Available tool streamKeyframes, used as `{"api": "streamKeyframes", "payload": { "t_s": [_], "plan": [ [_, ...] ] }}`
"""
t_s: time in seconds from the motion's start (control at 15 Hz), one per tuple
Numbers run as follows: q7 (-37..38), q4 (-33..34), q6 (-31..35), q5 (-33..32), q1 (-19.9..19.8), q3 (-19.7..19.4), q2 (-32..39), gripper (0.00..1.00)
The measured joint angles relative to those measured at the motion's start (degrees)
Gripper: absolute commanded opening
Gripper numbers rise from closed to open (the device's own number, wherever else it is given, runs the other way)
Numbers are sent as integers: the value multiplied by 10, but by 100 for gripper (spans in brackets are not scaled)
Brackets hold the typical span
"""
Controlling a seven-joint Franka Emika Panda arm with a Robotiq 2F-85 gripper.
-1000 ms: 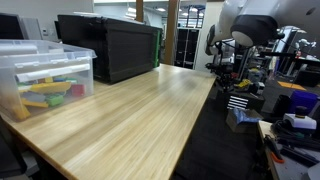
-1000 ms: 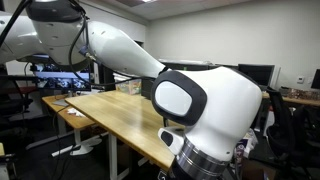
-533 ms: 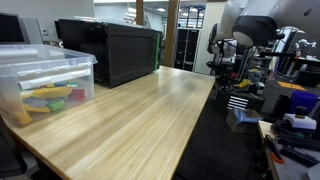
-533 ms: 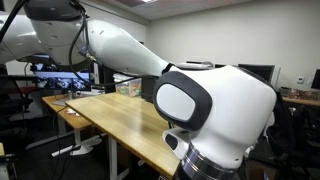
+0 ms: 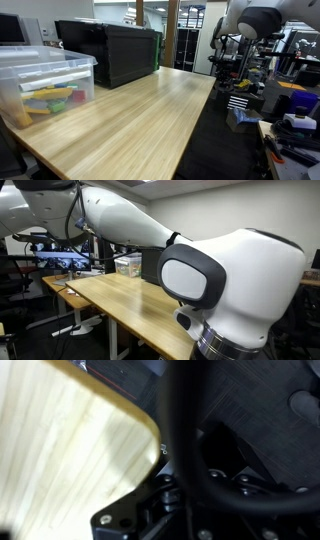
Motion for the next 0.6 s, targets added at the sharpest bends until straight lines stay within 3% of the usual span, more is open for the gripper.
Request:
{"api": "streamKeyframes", "payload": {
  "t_s": [0.6],
  "plan": [
    [0, -3, 120, -45, -109, 95, -102, 0]
  ]
}}
